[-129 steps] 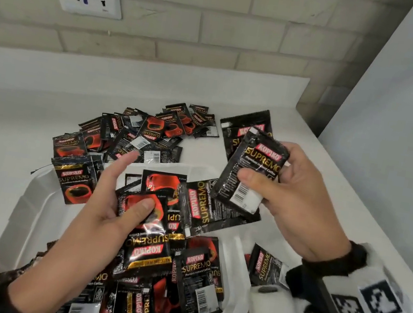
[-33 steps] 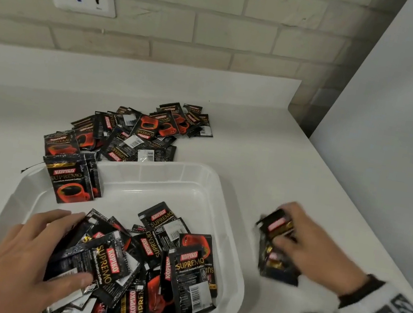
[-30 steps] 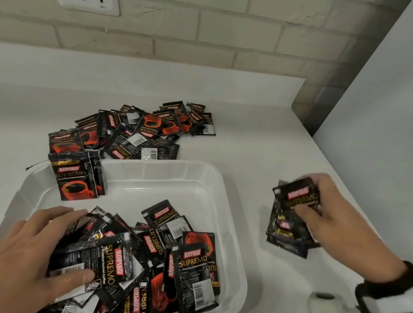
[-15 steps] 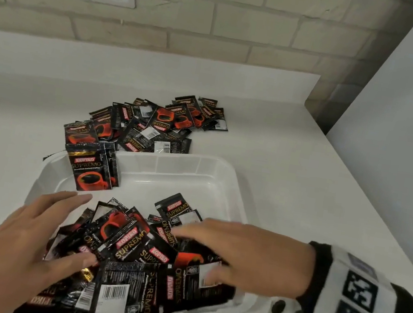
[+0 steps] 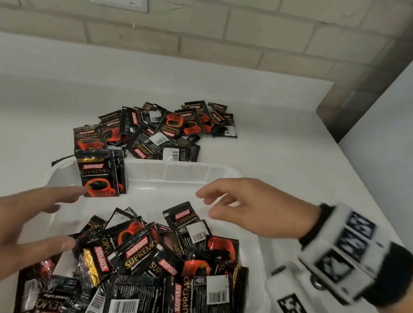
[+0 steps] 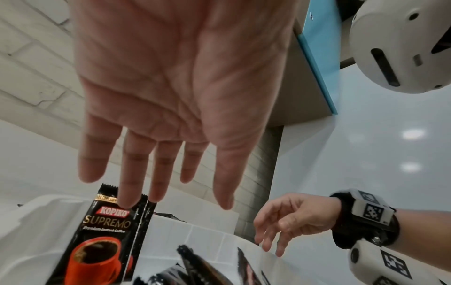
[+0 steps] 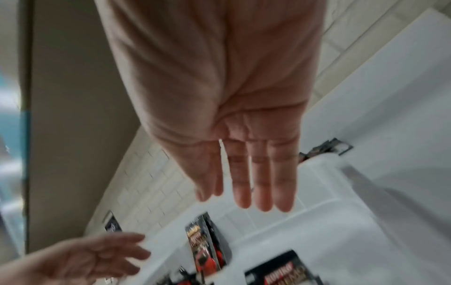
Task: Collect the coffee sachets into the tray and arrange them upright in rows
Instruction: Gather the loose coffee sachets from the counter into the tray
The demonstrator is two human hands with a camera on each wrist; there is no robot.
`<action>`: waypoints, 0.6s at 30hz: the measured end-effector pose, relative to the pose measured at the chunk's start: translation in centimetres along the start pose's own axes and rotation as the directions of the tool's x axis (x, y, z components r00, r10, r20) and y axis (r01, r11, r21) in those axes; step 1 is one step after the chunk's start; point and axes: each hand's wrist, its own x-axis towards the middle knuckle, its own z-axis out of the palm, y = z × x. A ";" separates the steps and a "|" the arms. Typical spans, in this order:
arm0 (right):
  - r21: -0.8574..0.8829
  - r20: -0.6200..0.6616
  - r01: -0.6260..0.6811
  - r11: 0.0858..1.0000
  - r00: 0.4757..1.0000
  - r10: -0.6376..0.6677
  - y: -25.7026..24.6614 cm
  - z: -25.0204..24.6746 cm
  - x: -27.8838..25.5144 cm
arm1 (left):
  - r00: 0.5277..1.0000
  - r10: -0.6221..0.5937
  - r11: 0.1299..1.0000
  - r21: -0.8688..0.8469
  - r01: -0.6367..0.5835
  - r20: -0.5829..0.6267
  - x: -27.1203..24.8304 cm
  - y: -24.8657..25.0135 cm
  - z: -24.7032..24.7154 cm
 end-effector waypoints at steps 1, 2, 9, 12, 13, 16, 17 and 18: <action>-0.066 0.076 -0.034 0.997 0.996 0.039 0.0 0.2 1.0 | 0.999 -0.035 0.999 -0.016 0.035 -0.008 -0.1 3.5 -1.0; -0.131 0.149 -0.060 0.990 0.986 0.080 0.0 0.5 2.0 | 0.997 -0.076 0.997 -0.031 0.075 -0.026 -0.5 6.1 -1.9; -0.281 0.350 -0.038 0.959 0.926 0.139 -1.0 3.5 5.9 | 0.974 -0.178 0.968 -0.204 0.147 -0.141 -0.7 2.7 -2.4; -0.174 0.369 0.027 0.984 0.928 0.040 -1.4 4.6 5.7 | 0.967 -0.184 0.970 -0.192 0.149 -0.177 -0.9 3.2 -2.3; -0.154 0.374 0.045 0.987 0.927 0.017 -1.5 4.9 5.5 | 0.964 -0.181 0.970 -0.200 0.141 -0.198 -0.9 3.5 -2.3; -0.194 0.411 0.085 0.977 0.912 0.003 -1.8 5.5 5.4 | 0.961 -0.195 0.964 -0.220 0.151 -0.196 -0.5 4.4 -2.3; -0.205 0.412 0.101 0.974 0.911 -0.008 -1.9 5.4 5.3 | 0.964 -0.194 0.960 -0.238 0.148 -0.185 -0.5 4.6 -2.4; -0.195 0.402 0.104 0.975 0.915 -0.017 -2.1 5.2 5.4 | 0.965 -0.190 0.958 -0.251 0.141 -0.181 -0.5 4.7 -2.4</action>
